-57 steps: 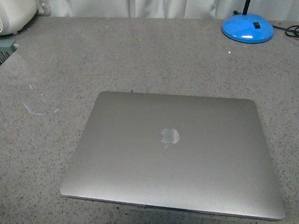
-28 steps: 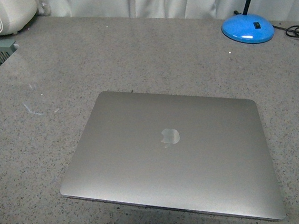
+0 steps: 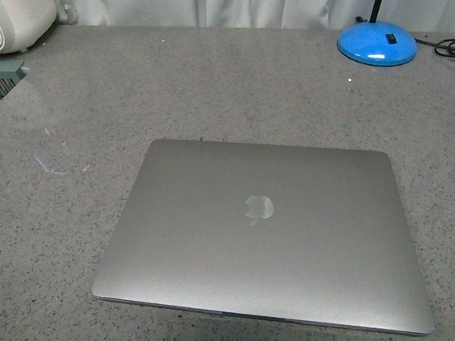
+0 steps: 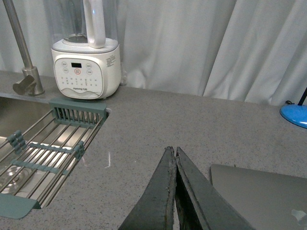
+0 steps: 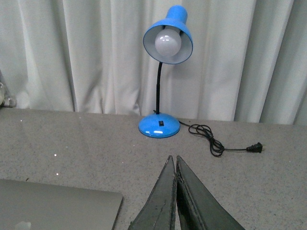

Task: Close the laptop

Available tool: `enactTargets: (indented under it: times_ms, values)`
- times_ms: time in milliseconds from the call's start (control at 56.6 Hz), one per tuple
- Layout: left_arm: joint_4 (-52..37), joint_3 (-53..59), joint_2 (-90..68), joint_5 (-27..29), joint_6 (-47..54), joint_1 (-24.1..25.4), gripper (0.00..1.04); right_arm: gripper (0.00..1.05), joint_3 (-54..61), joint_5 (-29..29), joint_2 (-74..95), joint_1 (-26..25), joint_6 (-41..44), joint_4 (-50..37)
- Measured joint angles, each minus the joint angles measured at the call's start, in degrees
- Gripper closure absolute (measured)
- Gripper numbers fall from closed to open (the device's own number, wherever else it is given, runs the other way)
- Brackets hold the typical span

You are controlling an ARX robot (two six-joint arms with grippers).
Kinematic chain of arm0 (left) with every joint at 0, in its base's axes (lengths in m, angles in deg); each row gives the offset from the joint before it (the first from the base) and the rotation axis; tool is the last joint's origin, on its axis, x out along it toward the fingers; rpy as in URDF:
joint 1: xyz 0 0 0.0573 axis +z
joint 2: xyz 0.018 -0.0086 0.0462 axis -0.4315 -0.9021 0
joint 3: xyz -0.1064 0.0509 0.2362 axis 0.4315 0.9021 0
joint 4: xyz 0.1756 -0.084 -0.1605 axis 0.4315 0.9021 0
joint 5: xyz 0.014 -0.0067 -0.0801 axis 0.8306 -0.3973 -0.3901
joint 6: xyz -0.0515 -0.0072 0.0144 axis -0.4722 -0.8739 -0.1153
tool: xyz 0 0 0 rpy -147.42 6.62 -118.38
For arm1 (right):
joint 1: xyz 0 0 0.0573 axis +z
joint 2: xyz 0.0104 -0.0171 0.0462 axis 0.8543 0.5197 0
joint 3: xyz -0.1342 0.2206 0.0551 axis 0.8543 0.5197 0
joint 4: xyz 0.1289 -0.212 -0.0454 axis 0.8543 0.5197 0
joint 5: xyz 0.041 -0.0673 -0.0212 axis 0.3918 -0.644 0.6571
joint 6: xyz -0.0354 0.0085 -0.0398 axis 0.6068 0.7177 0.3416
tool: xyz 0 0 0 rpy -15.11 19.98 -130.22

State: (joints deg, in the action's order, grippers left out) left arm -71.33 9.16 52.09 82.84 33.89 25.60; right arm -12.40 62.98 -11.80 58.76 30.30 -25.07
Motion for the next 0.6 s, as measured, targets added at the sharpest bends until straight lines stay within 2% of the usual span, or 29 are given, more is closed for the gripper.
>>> enactTargets:
  times_ms: [106,194,460,495,601]
  values:
    - [2.05,-0.02,1.99,0.00,0.02,0.00,1.01,1.04,0.00,0.09,0.11,0.00,0.00,0.26]
    - [10.88,-0.02,9.29,0.02,0.02,0.00,1.01,1.04,0.00,0.13,0.13,0.00,0.02,0.33]
    - [11.52,-0.02,11.13,-0.02,0.04,0.00,1.01,1.04,0.00,0.13,0.13,0.00,0.02,0.35]
    - [11.52,-0.02,11.13,0.00,0.02,0.00,0.97,1.02,0.00,0.11,0.02,0.00,0.09,0.35]
    - [11.52,-0.02,11.15,-0.02,0.02,0.00,0.75,0.81,0.00,0.15,0.00,0.00,0.07,0.35]
